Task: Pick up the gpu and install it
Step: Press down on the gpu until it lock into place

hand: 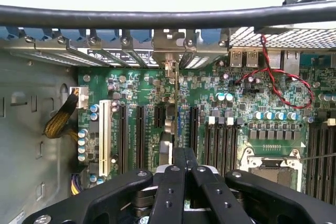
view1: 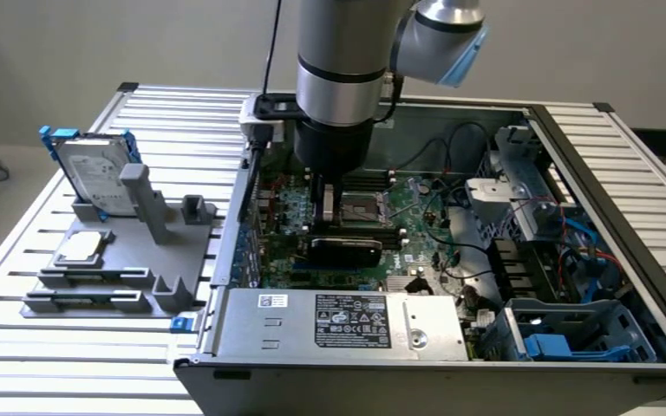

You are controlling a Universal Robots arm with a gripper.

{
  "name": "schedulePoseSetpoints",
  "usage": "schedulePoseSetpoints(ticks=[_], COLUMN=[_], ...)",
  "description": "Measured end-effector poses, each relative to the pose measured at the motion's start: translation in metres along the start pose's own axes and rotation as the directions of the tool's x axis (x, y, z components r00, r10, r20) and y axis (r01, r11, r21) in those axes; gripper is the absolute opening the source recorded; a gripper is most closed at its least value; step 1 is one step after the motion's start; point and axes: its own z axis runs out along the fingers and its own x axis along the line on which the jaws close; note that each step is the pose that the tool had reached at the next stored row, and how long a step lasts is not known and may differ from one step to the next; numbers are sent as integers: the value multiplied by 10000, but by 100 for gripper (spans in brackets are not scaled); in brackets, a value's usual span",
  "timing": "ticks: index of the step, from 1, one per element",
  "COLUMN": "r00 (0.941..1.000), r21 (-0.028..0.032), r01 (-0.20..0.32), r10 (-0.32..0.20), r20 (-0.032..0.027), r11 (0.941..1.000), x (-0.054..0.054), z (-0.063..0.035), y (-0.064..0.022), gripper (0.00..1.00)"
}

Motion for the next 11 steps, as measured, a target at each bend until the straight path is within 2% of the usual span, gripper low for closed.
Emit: schedulePoseSetpoints(ticks=[11], r00=[10000], r21=[-3], r01=[3], r10=[-3], r20=[-5], r11=[10000], x=[1], z=[62], y=[-3], gripper=[11])
